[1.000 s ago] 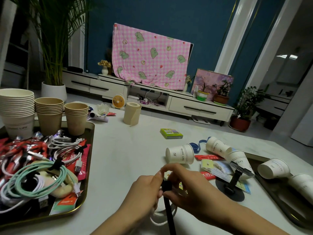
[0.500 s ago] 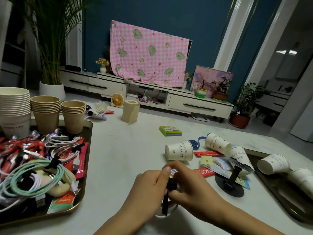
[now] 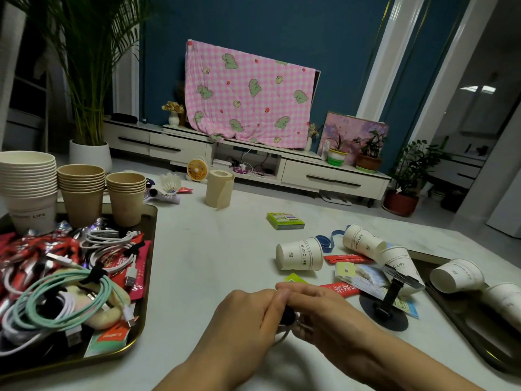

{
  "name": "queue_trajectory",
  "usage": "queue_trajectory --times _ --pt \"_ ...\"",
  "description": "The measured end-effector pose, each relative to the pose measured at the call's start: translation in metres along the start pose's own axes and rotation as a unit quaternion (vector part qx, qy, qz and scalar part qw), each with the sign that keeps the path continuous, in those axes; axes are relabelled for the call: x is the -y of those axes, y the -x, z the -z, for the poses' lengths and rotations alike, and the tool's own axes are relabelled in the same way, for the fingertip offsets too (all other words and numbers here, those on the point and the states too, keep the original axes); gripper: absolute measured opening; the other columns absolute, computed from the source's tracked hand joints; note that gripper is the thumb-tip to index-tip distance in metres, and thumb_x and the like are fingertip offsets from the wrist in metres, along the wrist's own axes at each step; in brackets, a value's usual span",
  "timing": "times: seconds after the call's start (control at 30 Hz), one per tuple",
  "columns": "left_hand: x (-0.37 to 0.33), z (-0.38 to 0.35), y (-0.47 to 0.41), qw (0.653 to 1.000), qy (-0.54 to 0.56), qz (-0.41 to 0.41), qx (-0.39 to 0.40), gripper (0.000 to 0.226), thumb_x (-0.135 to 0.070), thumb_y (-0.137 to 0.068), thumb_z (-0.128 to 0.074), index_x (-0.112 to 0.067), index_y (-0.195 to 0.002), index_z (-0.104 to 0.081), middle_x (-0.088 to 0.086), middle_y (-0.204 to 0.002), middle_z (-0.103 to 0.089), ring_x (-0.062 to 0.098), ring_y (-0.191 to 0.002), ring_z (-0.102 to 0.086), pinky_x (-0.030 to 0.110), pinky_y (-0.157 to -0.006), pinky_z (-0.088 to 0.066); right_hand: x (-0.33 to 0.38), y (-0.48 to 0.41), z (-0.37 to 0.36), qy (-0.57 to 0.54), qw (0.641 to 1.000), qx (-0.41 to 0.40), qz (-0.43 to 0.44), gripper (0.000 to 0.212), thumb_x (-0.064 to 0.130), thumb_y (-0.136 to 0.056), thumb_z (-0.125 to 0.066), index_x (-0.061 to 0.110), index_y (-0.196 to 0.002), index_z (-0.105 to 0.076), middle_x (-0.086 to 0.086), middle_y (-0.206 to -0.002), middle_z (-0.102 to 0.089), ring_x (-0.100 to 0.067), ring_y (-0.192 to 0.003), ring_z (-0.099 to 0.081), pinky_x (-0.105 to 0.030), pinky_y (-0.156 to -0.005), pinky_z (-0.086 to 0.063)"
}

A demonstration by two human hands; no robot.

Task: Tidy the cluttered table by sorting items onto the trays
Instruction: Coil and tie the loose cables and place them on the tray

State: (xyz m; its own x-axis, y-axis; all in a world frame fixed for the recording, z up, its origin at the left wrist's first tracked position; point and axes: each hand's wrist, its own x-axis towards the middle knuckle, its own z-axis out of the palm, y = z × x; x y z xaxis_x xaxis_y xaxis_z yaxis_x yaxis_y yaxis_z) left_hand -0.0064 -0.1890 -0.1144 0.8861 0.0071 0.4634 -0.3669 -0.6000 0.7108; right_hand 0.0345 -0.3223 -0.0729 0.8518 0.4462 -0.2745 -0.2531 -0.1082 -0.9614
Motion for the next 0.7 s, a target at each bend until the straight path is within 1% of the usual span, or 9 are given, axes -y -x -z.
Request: queue_trajectory --times 0.1,0.17,0.3,0.37,0.4,0.47,0.57,0.63,0.7 --pt "0.002 -0.001 0.002 0.999 -0.04 -0.016 0.005 0.048 -0.049 -0.095 -0.026 -0.02 -0.083 -0.062 -0.001 -0.087 -0.071 0.019 -0.081 -0.061 0.037 -0.077 -0.045 0.011 -0.003 0.002 -0.062 0.996 -0.062 0.018 0.028 -0.016 -0.078 -0.055 0.006 -0.093 -0.066 0.001 -0.069 -0.071 -0.008 -0.061 -0.064 -0.019 -0.057 -0.045" --pt "0.002 -0.004 0.003 0.998 -0.066 -0.019 0.004 0.053 -0.052 -0.092 -0.023 -0.018 -0.085 -0.063 0.0 -0.089 -0.071 0.019 -0.081 -0.06 0.036 -0.077 -0.044 0.017 -0.003 0.005 -0.052 0.994 -0.079 0.049 0.033 -0.018 -0.077 -0.055 0.008 -0.095 -0.066 0.001 -0.074 -0.074 -0.007 -0.065 -0.068 -0.017 -0.054 -0.049" --pt "0.001 -0.003 0.005 1.0 -0.016 0.009 -0.003 0.042 -0.05 -0.091 -0.027 -0.027 -0.072 -0.058 0.0 -0.082 -0.07 0.02 -0.078 -0.061 0.036 -0.075 -0.045 0.017 -0.002 0.006 -0.012 0.998 -0.048 0.044 0.023 -0.009 -0.079 -0.061 0.005 -0.095 -0.069 -0.007 -0.08 -0.071 -0.012 -0.068 -0.067 -0.017 -0.055 -0.049" --pt "-0.001 -0.001 0.006 1.0 0.0 0.005 -0.012 0.047 -0.057 -0.086 -0.02 -0.03 -0.076 -0.057 -0.003 -0.085 -0.071 0.017 -0.078 -0.06 0.034 -0.076 -0.045 0.013 -0.002 0.004 0.028 0.998 -0.049 0.038 0.011 0.0 -0.084 -0.061 0.004 -0.09 -0.068 -0.007 -0.075 -0.065 -0.009 -0.061 -0.061 -0.015 -0.054 -0.048" --pt "-0.001 -0.002 0.007 1.0 -0.009 -0.009 -0.024 0.053 -0.061 -0.083 -0.013 -0.031 -0.079 -0.056 -0.006 -0.088 -0.071 0.015 -0.078 -0.058 0.032 -0.077 -0.044 0.012 -0.001 0.003 0.086 0.993 -0.06 0.044 0.009 0.01 -0.087 -0.06 0.006 -0.087 -0.068 -0.003 -0.072 -0.064 -0.005 -0.059 -0.059 -0.013 -0.054 -0.046" --pt "-0.002 0.001 0.009 0.996 -0.053 -0.043 -0.056 0.061 -0.06 -0.089 -0.003 -0.03 -0.081 -0.056 -0.011 -0.089 -0.07 0.013 -0.075 -0.05 0.024 -0.074 -0.04 0.011 0.0 0.002 0.196 0.977 -0.063 0.057 0.03 0.033 -0.092 -0.052 0.011 -0.081 -0.067 0.004 -0.07 -0.065 0.001 -0.061 -0.058 -0.011 -0.055 -0.044" --pt "-0.008 0.01 0.006 0.984 -0.134 -0.112 -0.048 0.044 -0.041 -0.094 -0.026 -0.023 -0.076 -0.062 -0.008 -0.072 -0.067 0.018 -0.067 -0.048 0.014 -0.06 -0.034 0.014 0.004 0.001 0.247 0.968 -0.005 0.056 0.051 0.052 -0.089 -0.043 0.009 -0.08 -0.068 0.003 -0.074 -0.066 -0.002 -0.065 -0.056 -0.015 -0.066 -0.042" --pt "-0.007 0.012 0.006 0.964 -0.21 -0.156 -0.048 0.038 -0.031 -0.092 -0.032 -0.023 -0.072 -0.063 -0.01 -0.059 -0.063 0.013 -0.048 -0.048 0.018 -0.055 -0.033 0.013 0.005 -0.002 0.249 0.966 0.026 0.068 0.036 0.048 -0.087 -0.051 0.02 -0.074 -0.07 0.007 -0.074 -0.066 -0.002 -0.071 -0.055 -0.015 -0.069 -0.039" --pt "-0.005 0.01 0.007 0.96 -0.221 -0.171 -0.031 0.037 -0.028 -0.093 -0.033 -0.021 -0.076 -0.065 -0.01 -0.057 -0.062 0.014 -0.045 -0.048 0.02 -0.053 -0.029 0.013 0.006 -0.002 0.213 0.972 0.05 0.086 0.024 0.029 -0.087 -0.058 0.023 -0.068 -0.07 0.01 -0.07 -0.066 0.0 -0.07 -0.058 -0.01 -0.063 -0.041"
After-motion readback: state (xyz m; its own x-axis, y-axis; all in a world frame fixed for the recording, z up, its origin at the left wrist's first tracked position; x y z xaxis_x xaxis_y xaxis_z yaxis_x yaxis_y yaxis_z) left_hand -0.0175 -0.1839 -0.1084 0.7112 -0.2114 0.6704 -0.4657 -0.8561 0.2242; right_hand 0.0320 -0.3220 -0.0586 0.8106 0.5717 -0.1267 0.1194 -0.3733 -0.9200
